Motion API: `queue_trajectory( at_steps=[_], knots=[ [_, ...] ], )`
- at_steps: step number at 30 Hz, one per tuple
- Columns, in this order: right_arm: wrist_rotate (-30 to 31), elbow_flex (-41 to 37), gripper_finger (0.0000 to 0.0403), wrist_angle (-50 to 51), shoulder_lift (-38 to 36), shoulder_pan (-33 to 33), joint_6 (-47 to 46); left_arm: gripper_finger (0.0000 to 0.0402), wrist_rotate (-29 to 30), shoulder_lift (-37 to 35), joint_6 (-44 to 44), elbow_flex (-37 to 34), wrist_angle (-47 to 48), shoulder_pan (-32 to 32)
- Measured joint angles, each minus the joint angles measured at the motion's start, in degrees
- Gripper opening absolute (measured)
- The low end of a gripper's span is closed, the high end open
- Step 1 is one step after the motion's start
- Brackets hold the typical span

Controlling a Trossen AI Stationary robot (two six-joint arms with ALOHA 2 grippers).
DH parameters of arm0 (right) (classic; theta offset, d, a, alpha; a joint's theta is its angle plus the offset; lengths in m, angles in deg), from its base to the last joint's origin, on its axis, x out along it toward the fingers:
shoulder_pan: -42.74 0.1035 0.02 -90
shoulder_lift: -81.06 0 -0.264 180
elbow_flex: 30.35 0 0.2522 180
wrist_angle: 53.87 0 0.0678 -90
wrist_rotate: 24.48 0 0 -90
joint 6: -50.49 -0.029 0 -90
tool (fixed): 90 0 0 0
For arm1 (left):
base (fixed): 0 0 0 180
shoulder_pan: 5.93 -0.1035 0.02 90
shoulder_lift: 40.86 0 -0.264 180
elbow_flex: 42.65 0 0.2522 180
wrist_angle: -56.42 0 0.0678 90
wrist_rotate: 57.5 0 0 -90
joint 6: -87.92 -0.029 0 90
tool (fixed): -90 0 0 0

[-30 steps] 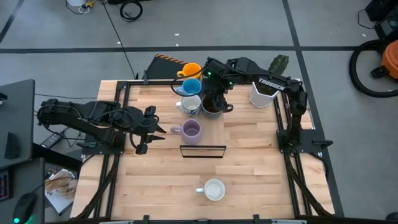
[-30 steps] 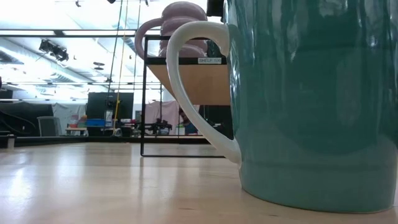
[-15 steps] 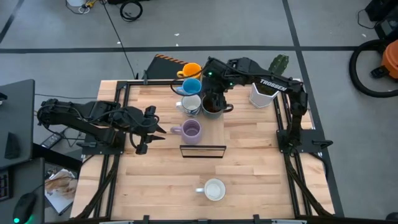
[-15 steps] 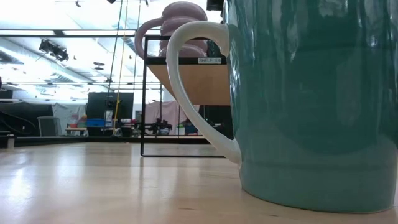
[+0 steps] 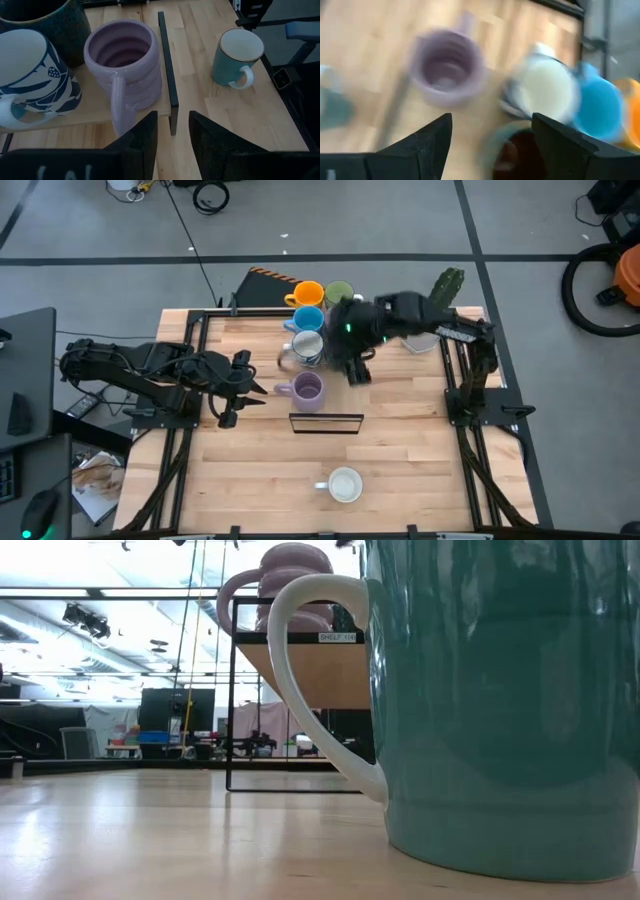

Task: Place coffee mugs
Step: Put the light blue mug on the shelf

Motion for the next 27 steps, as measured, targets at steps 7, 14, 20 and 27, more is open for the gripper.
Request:
queue_trajectory(
  at_steps=[7,14,20,27],
  knots=[
    [-0.50,-3.39,0.0279,-4.20,0.44,14.28,-7.88,0.0117,0.00,0.00,2.33,0.00,-0.48,0.03],
    [4.43,-12.66,0.0279,-10.03,0.56,24.96,-19.76,0.0117,-0.51,0.00,3.59,0.00,-0.10,1.40],
    [6.21,-22.37,0.0279,-19.89,0.57,30.63,-31.27,0.0117,-6.78,0.00,7.99,0.00,-0.68,6.96],
    [9.63,-30.24,0.0275,-29.52,0.55,34.10,-43.51,0.0117,-1.68,2.88,15.56,0.01,-1.54,18.95]
  ],
)
